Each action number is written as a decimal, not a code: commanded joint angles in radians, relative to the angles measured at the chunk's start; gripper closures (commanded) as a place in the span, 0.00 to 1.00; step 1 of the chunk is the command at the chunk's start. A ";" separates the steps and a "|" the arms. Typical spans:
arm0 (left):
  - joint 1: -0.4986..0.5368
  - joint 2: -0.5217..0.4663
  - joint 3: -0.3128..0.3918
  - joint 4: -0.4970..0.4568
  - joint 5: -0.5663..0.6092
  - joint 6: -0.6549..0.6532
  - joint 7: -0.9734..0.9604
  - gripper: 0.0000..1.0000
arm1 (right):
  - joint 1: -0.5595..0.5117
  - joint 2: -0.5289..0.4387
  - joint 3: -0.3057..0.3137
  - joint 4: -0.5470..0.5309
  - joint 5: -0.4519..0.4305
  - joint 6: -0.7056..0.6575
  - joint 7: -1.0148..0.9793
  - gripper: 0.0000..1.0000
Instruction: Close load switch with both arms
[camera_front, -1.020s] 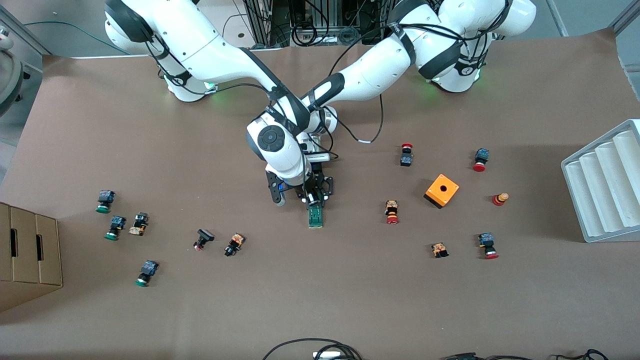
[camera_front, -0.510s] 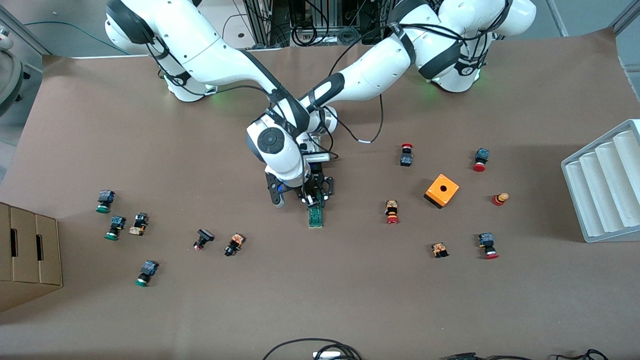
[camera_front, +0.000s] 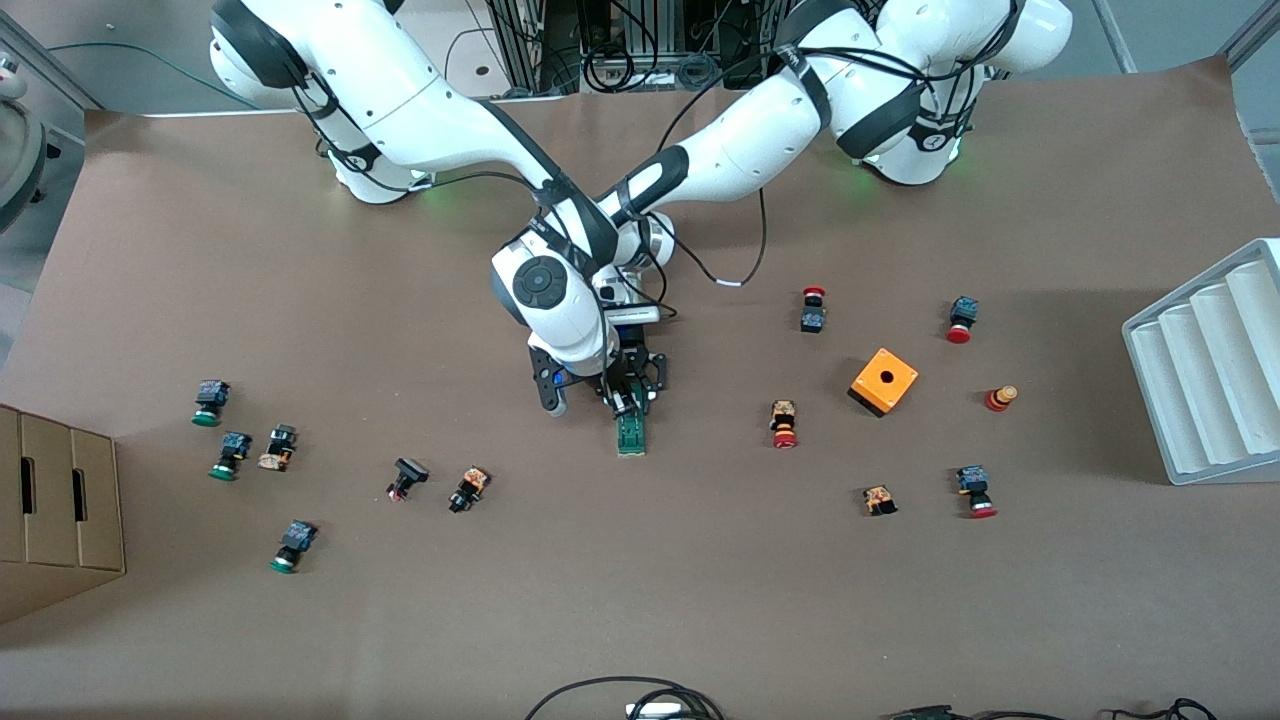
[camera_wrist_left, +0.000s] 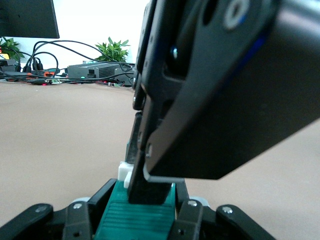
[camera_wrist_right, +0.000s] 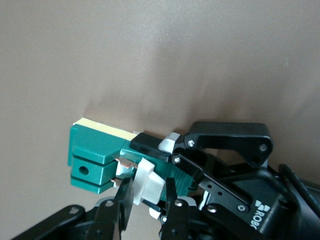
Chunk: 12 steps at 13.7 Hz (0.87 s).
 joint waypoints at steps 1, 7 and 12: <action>-0.022 0.033 0.005 0.025 0.012 0.000 -0.025 0.52 | 0.013 0.017 -0.024 0.037 -0.024 0.017 0.025 0.69; -0.022 0.033 0.005 0.025 0.011 -0.002 -0.025 0.52 | 0.009 0.020 -0.034 0.067 -0.020 0.008 0.025 0.70; -0.027 0.033 0.005 0.026 0.008 0.000 -0.025 0.52 | 0.000 0.042 -0.034 0.128 -0.012 -0.035 0.030 0.70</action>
